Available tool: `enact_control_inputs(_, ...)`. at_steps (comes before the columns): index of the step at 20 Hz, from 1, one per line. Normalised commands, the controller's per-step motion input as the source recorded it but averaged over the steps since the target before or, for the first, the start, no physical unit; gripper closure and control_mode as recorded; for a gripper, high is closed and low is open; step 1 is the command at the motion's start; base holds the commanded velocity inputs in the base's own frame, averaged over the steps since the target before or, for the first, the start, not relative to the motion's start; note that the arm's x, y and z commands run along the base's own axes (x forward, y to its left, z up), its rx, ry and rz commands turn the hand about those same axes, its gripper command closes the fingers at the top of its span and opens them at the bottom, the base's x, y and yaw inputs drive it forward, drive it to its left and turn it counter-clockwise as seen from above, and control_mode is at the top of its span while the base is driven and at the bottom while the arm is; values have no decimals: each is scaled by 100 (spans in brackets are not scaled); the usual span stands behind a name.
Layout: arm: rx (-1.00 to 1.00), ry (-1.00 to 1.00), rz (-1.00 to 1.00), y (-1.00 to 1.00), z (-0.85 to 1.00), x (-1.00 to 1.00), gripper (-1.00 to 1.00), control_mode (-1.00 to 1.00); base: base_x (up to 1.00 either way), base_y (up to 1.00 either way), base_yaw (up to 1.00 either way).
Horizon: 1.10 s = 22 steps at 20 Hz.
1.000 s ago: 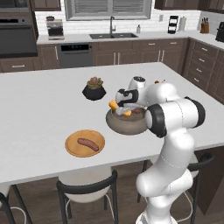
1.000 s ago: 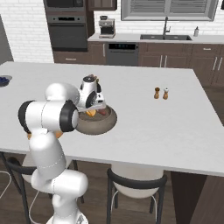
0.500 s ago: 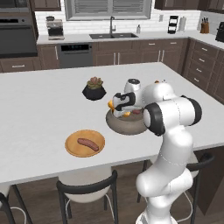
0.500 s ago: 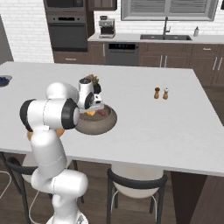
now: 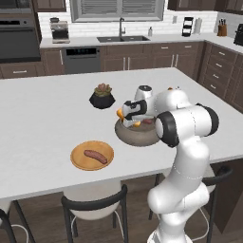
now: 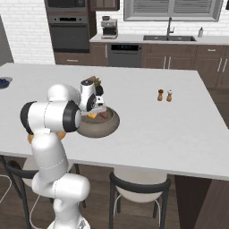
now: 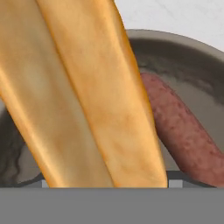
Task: Place one bun and one sausage from the bowl on each plate.
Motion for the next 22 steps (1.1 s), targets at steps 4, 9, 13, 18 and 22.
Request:
enact_control_inputs(4,1,-22,2,0,47,-55,100,-100,0,0,0)
enact_control_inputs(9,0,-14,14,33,85,-100,100,-100,0,0,0)
enact_control_inputs(13,0,2,19,93,26,-100,100,-100,0,0,0)
enact_control_inputs(18,-8,20,20,100,2,-91,100,-100,0,0,0)
enact_control_inputs(22,-21,34,5,100,-72,-12,100,-100,0,0,0)
